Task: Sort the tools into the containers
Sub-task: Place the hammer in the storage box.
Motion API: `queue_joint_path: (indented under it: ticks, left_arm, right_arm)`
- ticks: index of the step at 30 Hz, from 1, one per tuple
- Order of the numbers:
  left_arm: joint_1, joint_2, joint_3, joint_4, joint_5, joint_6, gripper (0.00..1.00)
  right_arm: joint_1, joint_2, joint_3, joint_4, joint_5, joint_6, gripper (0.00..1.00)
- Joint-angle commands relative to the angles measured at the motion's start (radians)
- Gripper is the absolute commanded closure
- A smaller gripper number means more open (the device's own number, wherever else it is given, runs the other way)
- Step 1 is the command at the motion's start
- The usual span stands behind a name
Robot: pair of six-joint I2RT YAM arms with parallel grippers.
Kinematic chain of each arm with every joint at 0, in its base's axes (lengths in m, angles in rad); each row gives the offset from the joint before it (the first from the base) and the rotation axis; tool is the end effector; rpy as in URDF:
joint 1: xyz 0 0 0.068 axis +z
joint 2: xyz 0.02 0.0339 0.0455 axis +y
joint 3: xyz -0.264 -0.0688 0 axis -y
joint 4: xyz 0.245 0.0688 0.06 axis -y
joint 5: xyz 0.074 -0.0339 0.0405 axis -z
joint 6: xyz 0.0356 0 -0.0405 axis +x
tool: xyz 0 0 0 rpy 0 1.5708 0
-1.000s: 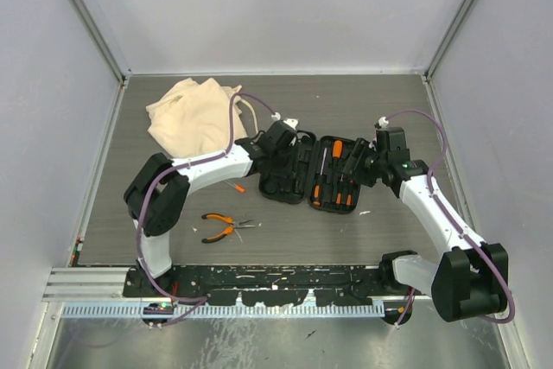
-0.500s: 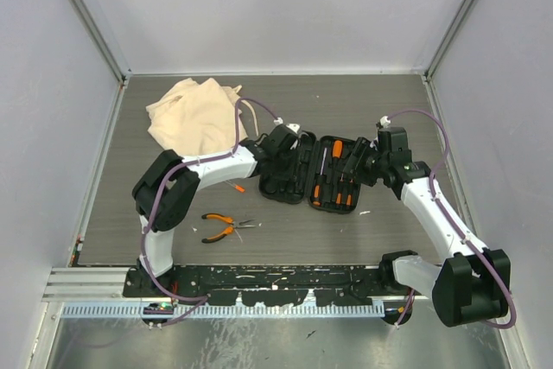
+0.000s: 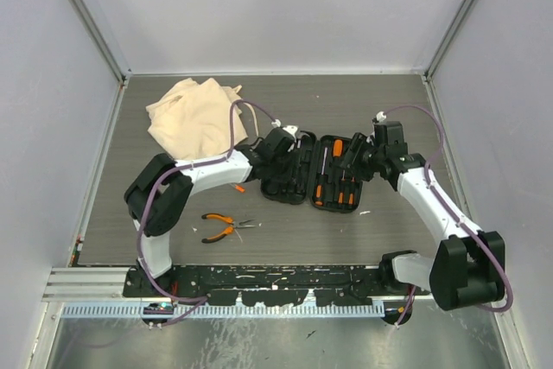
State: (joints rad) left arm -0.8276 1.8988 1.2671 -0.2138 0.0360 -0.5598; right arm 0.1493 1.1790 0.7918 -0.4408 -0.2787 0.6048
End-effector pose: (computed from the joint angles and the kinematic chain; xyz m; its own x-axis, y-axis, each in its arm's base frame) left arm 0.2771 -0.3034 0.1852 -0.8284 0.1171 -0.5478 0.3683 0.8507 -0.3751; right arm 0.2378 0.0457 0.2408 -0.7851 0.4347 -0.4412 0.1452 0.8216 0.5513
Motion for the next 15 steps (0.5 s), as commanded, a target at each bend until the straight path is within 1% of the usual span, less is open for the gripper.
queue_joint_path:
  ticks: [1,6,11,15]
  left_arm:
    - [-0.003,-0.126,-0.039,0.037,-0.038,0.014,0.54]
    - [-0.002,-0.208,-0.122,0.084,-0.072,0.012,0.53]
    - [0.0,-0.222,-0.173,0.109,-0.068,-0.014,0.56]
    - [0.0,-0.229,-0.218,0.15,-0.067,-0.05,0.57]
  right_arm:
    - [0.028,0.055,0.105,0.056,0.015,0.013,0.47]
    - [0.07,0.171,0.188,0.094,0.044,0.026,0.49]
    - [0.1,0.329,0.318,0.107,0.043,-0.008,0.54]
    - [0.115,0.447,0.427,0.101,0.037,-0.019,0.57]
